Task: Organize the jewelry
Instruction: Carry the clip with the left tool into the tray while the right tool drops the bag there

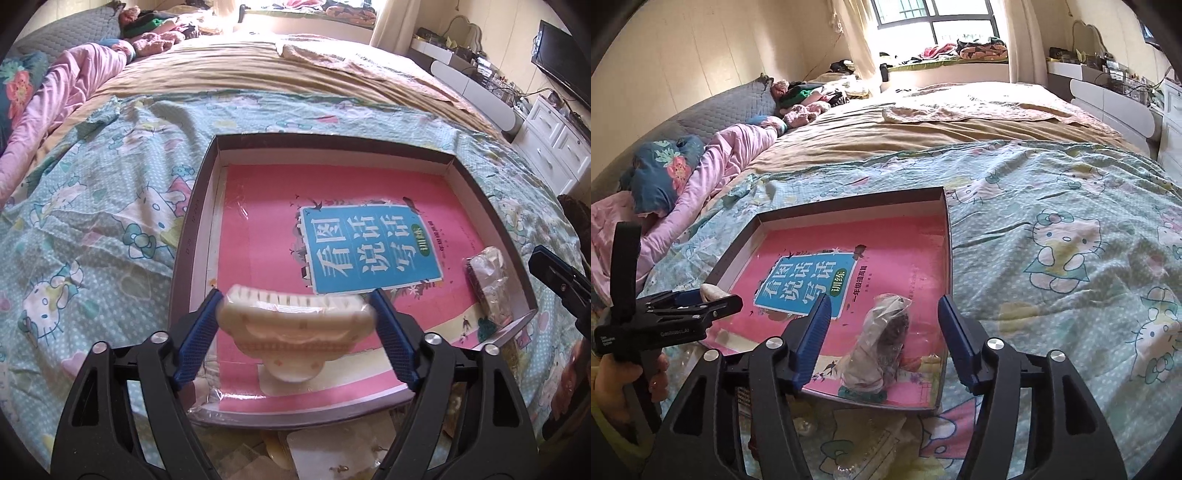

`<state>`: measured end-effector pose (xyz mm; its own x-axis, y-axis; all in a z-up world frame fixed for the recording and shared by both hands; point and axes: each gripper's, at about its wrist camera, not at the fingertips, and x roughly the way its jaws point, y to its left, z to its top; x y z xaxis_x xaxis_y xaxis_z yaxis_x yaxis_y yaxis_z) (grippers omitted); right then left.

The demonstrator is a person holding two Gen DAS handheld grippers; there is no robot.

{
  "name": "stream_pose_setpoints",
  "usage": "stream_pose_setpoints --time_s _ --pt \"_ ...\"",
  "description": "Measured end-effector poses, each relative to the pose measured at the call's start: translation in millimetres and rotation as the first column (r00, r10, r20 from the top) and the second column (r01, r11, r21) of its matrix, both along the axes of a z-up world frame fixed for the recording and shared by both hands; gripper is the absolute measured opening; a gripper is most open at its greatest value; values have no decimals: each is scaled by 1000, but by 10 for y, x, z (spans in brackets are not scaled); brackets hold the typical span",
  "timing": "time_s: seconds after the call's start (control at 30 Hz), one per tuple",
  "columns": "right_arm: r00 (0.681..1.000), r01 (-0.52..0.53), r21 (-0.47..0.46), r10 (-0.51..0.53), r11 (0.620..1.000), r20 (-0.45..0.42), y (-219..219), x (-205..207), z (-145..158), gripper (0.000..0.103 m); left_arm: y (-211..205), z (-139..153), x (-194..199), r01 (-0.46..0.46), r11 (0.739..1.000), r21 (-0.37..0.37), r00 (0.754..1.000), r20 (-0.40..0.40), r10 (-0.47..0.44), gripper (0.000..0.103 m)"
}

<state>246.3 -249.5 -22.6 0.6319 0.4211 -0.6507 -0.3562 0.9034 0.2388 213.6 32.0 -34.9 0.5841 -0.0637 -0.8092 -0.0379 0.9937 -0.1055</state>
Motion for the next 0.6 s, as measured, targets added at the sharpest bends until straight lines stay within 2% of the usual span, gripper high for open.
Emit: stream_pose_setpoints --time_s 0.07,0.27,0.6 --pt "1000 3 0 -3 1000 17 -25 -56 48 73 -21 79 -48 4 1000 11 1000 23 -4 80" --pt "998 14 -1 -14 1000 59 -72 -203 211 83 -98 273 -177 10 999 35 997 70 -13 92" --pt "995 9 1 -9 1000 103 -125 -439 424 83 -161 483 -413 15 999 34 993 116 -19 93"
